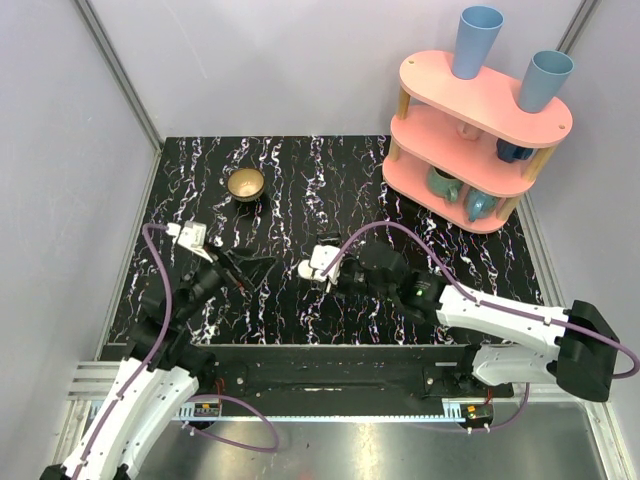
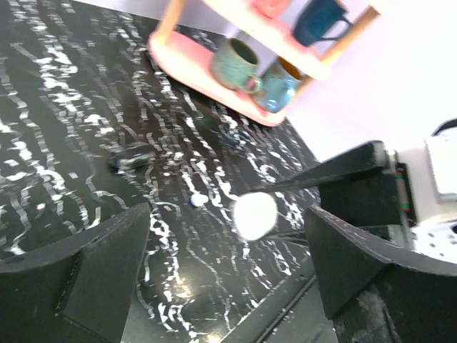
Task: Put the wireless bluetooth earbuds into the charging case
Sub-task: Pass from the right arm to the left
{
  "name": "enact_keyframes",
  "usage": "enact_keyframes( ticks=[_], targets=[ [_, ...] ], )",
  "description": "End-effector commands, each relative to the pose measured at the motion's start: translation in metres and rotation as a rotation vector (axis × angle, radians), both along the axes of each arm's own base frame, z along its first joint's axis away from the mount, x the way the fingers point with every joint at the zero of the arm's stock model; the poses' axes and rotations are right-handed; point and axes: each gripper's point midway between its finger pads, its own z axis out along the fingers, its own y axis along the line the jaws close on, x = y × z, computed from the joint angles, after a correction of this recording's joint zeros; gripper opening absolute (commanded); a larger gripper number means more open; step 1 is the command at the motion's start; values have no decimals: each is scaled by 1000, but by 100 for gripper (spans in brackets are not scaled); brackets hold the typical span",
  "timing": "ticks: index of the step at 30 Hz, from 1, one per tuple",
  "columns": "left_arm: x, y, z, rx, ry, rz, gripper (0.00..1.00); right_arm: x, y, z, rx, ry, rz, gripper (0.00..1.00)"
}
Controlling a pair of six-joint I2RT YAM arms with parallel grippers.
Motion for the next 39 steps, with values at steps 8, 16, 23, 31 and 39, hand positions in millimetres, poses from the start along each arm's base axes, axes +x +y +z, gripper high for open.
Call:
enact_keyframes(
  ticks=[8,16,23,31,39],
  targets=[
    [-31,-56,51,-131,-155,-438,93,21,-9,65,177,-168,-208,16],
    [-29,-72,30,-61,-118,-519,87,3,-6,82,237,-153,-112,17],
    [-19,-74,36,-80,-117,-477,84,-1,-8,88,246,-152,-100,17],
    [-14,-86,30,-88,-67,-480,78,-2,-8,94,264,-158,-96,17],
    [-7,-93,35,-120,-74,-459,75,-5,-7,90,257,-153,-89,17]
  ],
)
